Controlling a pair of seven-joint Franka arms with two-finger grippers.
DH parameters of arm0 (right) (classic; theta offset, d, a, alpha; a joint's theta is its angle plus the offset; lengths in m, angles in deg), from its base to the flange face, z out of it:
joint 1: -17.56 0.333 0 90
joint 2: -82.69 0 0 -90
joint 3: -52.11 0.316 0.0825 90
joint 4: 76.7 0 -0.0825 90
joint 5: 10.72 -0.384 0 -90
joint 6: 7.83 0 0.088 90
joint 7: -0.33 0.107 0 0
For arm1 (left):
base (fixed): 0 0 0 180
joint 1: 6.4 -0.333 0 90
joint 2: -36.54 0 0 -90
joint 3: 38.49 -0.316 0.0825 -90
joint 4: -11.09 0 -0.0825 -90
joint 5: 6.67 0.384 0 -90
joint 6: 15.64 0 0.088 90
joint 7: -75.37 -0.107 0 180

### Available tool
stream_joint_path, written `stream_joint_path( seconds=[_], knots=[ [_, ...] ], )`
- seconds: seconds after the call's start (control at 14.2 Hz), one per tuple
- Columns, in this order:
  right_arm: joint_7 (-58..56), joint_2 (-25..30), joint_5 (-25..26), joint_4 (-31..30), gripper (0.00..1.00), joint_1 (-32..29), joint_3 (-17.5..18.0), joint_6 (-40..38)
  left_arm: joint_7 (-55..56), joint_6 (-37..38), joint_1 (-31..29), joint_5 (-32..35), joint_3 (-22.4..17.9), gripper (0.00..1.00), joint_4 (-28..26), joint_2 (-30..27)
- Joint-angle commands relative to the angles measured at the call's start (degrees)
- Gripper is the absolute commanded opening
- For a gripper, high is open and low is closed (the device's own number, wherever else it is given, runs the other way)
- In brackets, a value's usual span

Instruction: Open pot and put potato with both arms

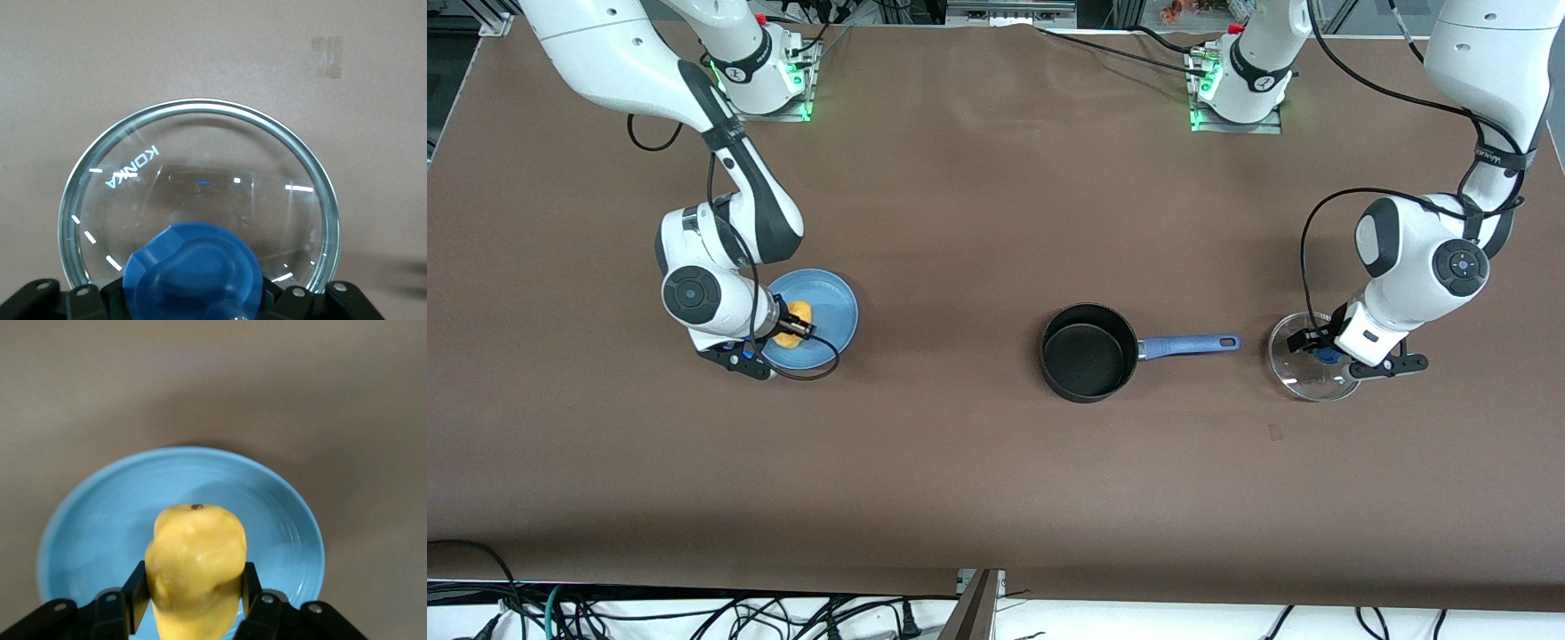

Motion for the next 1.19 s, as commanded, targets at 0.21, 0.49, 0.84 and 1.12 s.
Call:
stream_joint_path(
  seconds=[0.21,0.49,0.84,1.12],
  knots=[
    [10.92,3.11,-0.98,13.98,0.23,0.14,9.39,-9.28,-0.75,-3.3,-1.09,1.56,0.13,0.41,-0.36,1.62],
    [32.11,-0.49,-1.95,20.67,0.23,3.73,12.83,-6.39,-0.67,-3.39,-2.14,4.99,0.13,0.64,-0.27,2.15],
    [51.73,-5.85,-1.69,22.61,0.23,10.49,12.75,9.06,-0.49,-2.77,-2.23,4.99,0.22,0.92,-0.01,1.45],
    [59.57,-6.92,-1.69,22.61,0.23,12.96,12.66,16.62,0.48,0.9,-2.14,4.99,0.57,0.93,1.04,-1.71]
  ],
)
